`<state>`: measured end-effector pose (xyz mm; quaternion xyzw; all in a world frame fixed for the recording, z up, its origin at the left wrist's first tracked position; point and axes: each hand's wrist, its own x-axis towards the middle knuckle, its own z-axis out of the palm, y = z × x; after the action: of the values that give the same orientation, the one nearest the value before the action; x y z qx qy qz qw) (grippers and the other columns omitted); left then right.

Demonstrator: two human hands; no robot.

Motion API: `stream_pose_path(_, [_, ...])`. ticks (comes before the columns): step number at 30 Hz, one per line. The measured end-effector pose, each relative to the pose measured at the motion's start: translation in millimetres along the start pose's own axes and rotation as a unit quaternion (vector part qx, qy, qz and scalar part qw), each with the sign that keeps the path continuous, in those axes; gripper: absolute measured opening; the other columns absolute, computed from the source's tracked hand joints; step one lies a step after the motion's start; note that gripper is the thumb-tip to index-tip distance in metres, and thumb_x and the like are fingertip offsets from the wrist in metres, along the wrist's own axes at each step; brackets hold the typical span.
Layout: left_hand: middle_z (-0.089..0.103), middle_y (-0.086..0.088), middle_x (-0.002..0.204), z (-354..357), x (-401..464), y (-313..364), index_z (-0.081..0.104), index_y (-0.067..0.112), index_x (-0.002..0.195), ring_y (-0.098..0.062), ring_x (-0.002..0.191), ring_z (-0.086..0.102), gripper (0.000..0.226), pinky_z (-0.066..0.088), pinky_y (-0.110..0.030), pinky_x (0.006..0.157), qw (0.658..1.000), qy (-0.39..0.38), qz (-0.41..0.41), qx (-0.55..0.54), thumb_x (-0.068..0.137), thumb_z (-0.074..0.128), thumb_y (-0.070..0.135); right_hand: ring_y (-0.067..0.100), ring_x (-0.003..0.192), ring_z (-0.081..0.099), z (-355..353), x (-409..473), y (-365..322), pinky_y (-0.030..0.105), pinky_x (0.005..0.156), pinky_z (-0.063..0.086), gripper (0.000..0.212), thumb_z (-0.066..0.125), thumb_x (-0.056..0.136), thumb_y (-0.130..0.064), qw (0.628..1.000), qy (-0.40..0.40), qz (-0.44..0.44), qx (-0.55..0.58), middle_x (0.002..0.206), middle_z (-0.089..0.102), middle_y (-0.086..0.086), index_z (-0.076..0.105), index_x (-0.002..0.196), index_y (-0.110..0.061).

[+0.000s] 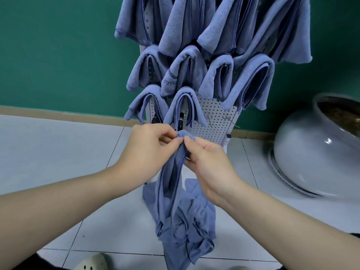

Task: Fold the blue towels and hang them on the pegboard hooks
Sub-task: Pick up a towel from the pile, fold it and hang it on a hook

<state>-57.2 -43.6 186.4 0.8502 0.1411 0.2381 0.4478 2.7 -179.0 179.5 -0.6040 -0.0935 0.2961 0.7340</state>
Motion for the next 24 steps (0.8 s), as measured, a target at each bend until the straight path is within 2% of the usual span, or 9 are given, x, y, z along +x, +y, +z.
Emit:
stream_pose_path(3, [0.073,0.017,0.072,2.4,-5.2,1.8,0.072,0.030,0.074,-0.002,0.064,0.068,0.022,0.053,-0.012,0.065,1.000,0.004,-0.007,-0.013,0.088,0.078,0.014,0.031,0.116,0.070,-0.3,-0.8,5.5,0.038,0.106,0.054,0.030,0.047,0.109,-0.014,1.000,0.004,-0.009,-0.012,0.115,0.075,0.019,0.072,0.117,0.002])
stream_pose_path(6, [0.073,0.018,0.073,2.2,-7.3,4.1,0.073,0.029,0.076,0.001,0.066,0.069,0.021,0.053,-0.012,0.066,1.000,0.004,-0.010,-0.018,0.088,0.079,0.014,0.029,0.118,0.069,-1.6,-2.5,6.1,0.042,0.109,0.052,0.030,0.047,0.110,-0.015,1.000,-0.003,-0.011,-0.013,0.116,0.076,0.017,0.072,0.119,-0.001])
stream_pose_path(10, [0.075,0.009,0.072,1.8,-2.9,4.3,0.078,0.020,0.080,-0.012,0.069,0.073,0.011,0.063,-0.036,0.075,0.998,0.003,-0.037,-0.046,0.089,0.078,0.014,0.021,0.103,0.076,-3.5,-4.4,-0.2,0.027,0.091,0.060,0.031,0.044,0.110,-0.014,1.000,-0.009,0.003,0.030,0.112,0.077,0.014,0.071,0.120,0.000])
stream_pose_path(12, [0.076,0.009,0.072,1.4,-0.9,6.2,0.078,0.022,0.079,-0.013,0.070,0.074,0.013,0.064,-0.039,0.076,0.998,0.013,-0.028,-0.051,0.089,0.078,0.014,0.021,0.104,0.076,-4.3,-1.9,-1.7,0.031,0.097,0.058,0.031,0.046,0.110,-0.015,0.999,0.007,0.004,0.031,0.111,0.078,0.011,0.073,0.117,-0.003])
stream_pose_path(15, [0.075,0.015,0.072,1.7,-2.0,12.0,0.076,0.028,0.077,-0.003,0.067,0.072,0.018,0.060,-0.023,0.075,0.999,0.022,0.010,-0.040,0.088,0.079,0.014,0.021,0.106,0.075,-4.0,3.1,-1.0,0.037,0.105,0.054,0.030,0.047,0.110,-0.017,0.999,0.025,0.003,0.024,0.110,0.079,0.010,0.075,0.115,-0.005])
stream_pose_path(18, [0.074,0.024,0.076,2.4,-5.0,15.1,0.074,0.036,0.077,0.005,0.072,0.070,0.027,0.047,-0.005,0.071,0.999,0.001,0.044,-0.010,0.089,0.077,0.011,0.023,0.110,0.074,-2.6,3.5,0.0,0.038,0.106,0.054,0.031,0.047,0.110,-0.017,1.000,0.015,-0.007,0.018,0.113,0.077,0.014,0.073,0.117,-0.002])
stream_pose_path(21, [0.076,0.023,0.080,1.3,-6.9,14.3,0.081,0.028,0.088,0.008,0.079,0.070,0.019,0.044,-0.003,0.074,0.998,-0.022,0.056,-0.005,0.092,0.073,0.012,0.024,0.111,0.073,-2.6,3.0,0.3,0.034,0.103,0.056,0.031,0.046,0.110,-0.017,1.000,0.006,-0.009,0.013,0.113,0.077,0.013,0.073,0.118,-0.002])
stream_pose_path(24, [0.074,0.026,0.082,-0.6,-6.8,11.1,0.082,0.027,0.097,0.006,0.082,0.068,0.021,0.049,-0.010,0.075,0.996,-0.039,0.077,-0.004,0.096,0.068,0.012,0.025,0.108,0.074,-4.9,2.2,-2.5,0.034,0.101,0.057,0.034,0.046,0.111,-0.020,1.000,0.006,-0.021,-0.012,0.108,0.078,0.014,0.074,0.113,-0.002])
